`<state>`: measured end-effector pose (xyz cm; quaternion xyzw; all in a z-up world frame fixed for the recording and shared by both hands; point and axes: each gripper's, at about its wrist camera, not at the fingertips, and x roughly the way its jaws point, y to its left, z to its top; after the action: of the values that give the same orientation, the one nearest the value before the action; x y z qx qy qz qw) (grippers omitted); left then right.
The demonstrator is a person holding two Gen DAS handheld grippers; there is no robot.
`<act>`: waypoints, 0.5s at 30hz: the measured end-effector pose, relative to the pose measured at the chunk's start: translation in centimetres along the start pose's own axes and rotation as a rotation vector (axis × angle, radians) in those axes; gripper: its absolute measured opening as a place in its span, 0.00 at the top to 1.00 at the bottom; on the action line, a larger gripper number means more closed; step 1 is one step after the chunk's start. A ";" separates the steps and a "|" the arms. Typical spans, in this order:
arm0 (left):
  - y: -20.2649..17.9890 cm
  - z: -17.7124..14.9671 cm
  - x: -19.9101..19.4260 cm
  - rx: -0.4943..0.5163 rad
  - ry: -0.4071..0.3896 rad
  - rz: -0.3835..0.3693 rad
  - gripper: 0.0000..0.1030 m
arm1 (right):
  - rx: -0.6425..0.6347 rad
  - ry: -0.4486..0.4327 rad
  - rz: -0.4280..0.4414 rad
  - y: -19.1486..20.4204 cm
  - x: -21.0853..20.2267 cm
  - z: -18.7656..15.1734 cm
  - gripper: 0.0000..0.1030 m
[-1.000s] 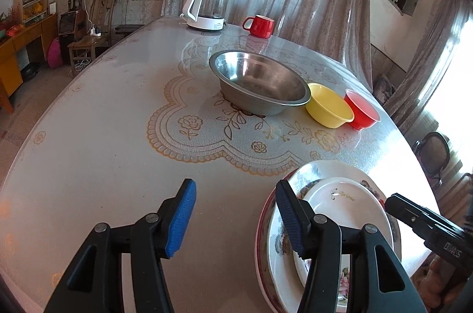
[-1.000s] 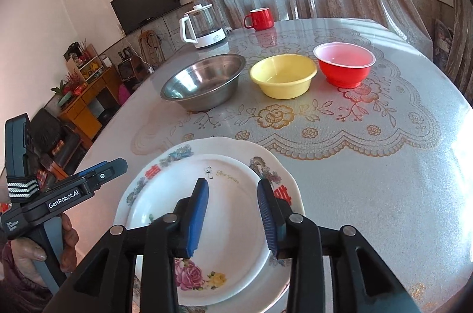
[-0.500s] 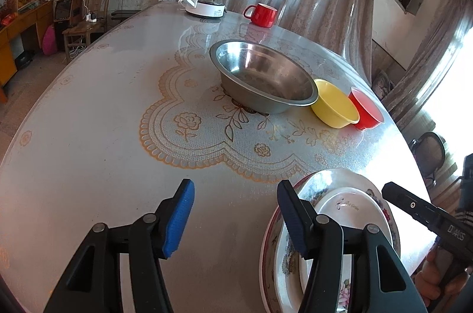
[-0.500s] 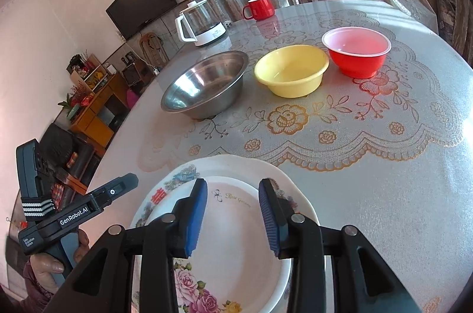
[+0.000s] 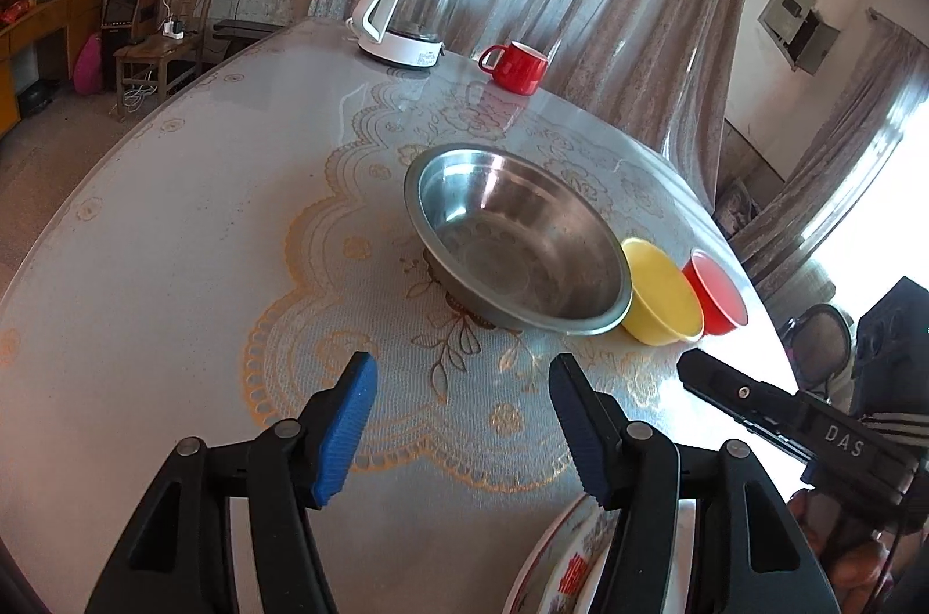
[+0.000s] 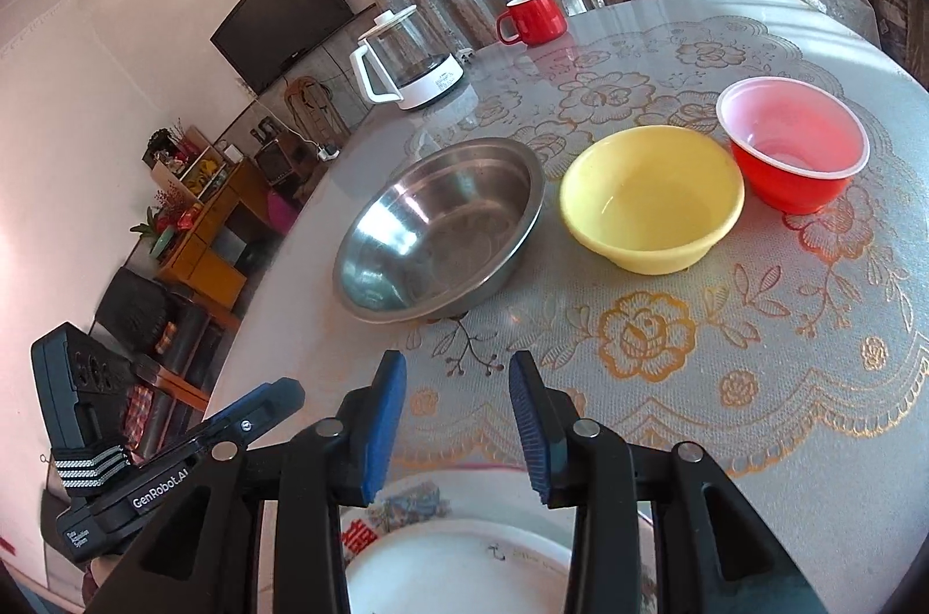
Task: Organize plates and bowls
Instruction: 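Move both tools to the steel bowl rim and close on it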
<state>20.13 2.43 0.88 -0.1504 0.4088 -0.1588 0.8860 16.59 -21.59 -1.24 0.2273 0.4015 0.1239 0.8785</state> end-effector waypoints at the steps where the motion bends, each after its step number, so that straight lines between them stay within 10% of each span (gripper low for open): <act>1: 0.1 0.6 0.2 -0.009 -0.009 -0.006 0.39 | 0.012 0.009 -0.010 -0.1 0.7 0.5 0.64; 11: 1.2 4.8 4.4 -0.076 -0.053 0.024 0.19 | 0.083 0.059 -0.095 -1.2 6.5 4.1 0.65; 13: 1.5 5.1 5.7 -0.104 -0.028 0.012 0.24 | 0.097 0.070 -0.091 -1.6 7.3 4.4 0.67; 15: 1.7 5.4 7.0 -0.118 0.020 0.025 0.61 | 0.113 0.081 -0.085 -2.0 8.0 4.8 0.72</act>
<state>28.90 1.87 -1.12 -0.1956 0.4281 -0.1249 0.8734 25.52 -21.52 -4.64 0.2540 0.4524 0.0727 0.8518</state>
